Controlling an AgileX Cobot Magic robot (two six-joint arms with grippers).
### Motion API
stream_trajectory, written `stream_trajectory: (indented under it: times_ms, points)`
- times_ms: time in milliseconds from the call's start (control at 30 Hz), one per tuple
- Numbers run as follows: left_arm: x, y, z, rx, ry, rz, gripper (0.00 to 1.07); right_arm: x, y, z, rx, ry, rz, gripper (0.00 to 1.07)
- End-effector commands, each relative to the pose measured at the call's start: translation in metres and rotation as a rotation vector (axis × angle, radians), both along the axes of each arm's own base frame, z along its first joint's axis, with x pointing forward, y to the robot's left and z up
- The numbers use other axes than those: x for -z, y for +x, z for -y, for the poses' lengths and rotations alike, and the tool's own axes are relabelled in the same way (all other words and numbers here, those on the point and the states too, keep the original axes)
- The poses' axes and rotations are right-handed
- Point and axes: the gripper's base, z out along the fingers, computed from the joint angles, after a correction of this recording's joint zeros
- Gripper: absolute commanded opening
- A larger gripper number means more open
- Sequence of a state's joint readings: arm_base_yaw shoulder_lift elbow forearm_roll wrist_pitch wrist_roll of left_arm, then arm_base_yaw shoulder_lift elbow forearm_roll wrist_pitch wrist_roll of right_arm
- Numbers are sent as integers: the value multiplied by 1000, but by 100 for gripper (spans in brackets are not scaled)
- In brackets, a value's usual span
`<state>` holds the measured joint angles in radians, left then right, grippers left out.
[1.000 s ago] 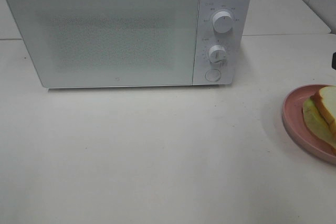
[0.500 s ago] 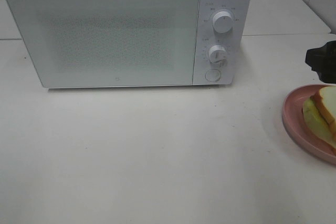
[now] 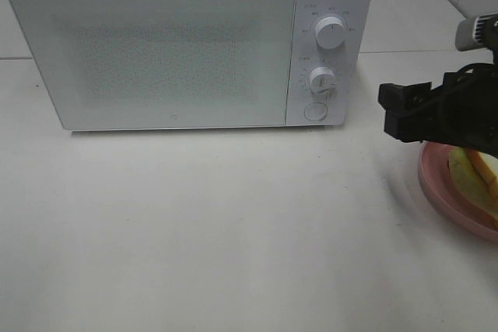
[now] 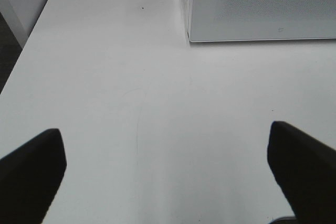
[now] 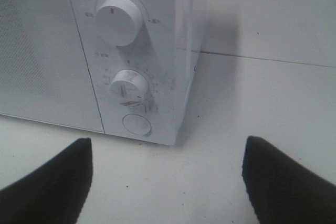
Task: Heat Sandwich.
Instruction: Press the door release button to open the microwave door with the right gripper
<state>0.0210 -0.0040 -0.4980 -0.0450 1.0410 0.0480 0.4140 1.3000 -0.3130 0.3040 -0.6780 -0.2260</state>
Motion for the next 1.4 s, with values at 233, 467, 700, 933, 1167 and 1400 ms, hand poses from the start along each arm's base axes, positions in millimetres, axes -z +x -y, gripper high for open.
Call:
stream_trajectory:
  times_ms: [233, 467, 700, 933, 1167, 1400]
  points:
    - [0, -4, 0, -2, -9, 26, 101, 15, 0, -27, 41, -10, 66, 76]
    - [0, -4, 0, -2, -9, 26, 101, 33, -4, -43, 98, -20, 69, 76]
    - [0, -4, 0, -2, -9, 26, 101, 41, -3, -54, 152, -2, 29, 76]
    - [0, -4, 0, -2, -9, 26, 101, 46, 0, -59, 159, -5, 17, 76]
    - [0, -4, 0, -2, -9, 26, 101, 46, 0, -59, 177, 48, 9, 76]
    - [0, -4, 0, -2, -9, 26, 101, 48, -1, -59, 276, 343, -66, 76]
